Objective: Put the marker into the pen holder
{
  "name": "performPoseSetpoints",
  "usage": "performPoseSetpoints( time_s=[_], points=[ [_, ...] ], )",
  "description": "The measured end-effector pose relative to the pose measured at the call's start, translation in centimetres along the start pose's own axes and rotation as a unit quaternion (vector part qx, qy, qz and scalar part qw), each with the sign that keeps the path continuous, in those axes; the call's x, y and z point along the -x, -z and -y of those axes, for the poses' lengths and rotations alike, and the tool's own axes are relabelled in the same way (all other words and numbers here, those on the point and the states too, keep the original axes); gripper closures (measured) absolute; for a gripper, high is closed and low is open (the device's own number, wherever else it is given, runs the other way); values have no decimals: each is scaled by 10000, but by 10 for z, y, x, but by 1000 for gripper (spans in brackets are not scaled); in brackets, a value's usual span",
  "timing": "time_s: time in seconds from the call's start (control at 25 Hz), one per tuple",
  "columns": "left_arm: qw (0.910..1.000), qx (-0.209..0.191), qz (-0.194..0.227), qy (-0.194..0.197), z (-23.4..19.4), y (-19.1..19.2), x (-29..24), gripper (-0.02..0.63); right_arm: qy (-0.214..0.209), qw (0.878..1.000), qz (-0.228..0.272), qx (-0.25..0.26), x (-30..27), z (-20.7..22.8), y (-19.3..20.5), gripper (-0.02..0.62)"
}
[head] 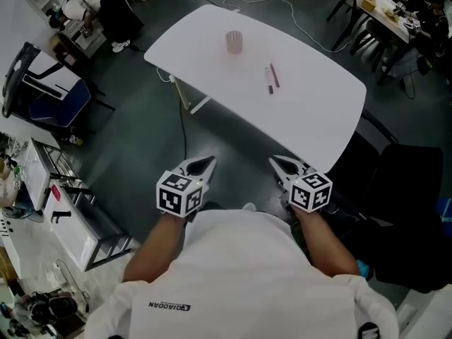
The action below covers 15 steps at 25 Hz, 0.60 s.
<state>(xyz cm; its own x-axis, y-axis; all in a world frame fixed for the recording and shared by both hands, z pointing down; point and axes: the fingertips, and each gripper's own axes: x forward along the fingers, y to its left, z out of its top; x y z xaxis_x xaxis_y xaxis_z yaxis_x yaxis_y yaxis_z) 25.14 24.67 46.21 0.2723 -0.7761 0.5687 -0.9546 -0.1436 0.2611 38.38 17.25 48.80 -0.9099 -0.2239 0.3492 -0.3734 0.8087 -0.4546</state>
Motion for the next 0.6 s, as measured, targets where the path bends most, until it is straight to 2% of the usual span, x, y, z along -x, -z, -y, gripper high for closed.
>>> performPoseSetpoints(
  time_s=[0.12, 0.24, 0.4, 0.6],
  points=[
    [10000, 23, -30, -52, -6, 2, -3, 578, -10, 9999, -103, -67, -6, 8, 5, 577],
    [9996, 211, -87, -156, -25, 9, -7, 578, -46, 9998, -188, -93, -22, 11, 9, 577],
    [9992, 329, -175, -112, -51, 13, -12, 578, -71, 9998, -172, -26, -45, 5, 3, 577],
    [9999, 144, 43, 19, -86, -19, -35, 578, 150, 9996, -178, 142, -69, 18, -9, 577]
  ],
)
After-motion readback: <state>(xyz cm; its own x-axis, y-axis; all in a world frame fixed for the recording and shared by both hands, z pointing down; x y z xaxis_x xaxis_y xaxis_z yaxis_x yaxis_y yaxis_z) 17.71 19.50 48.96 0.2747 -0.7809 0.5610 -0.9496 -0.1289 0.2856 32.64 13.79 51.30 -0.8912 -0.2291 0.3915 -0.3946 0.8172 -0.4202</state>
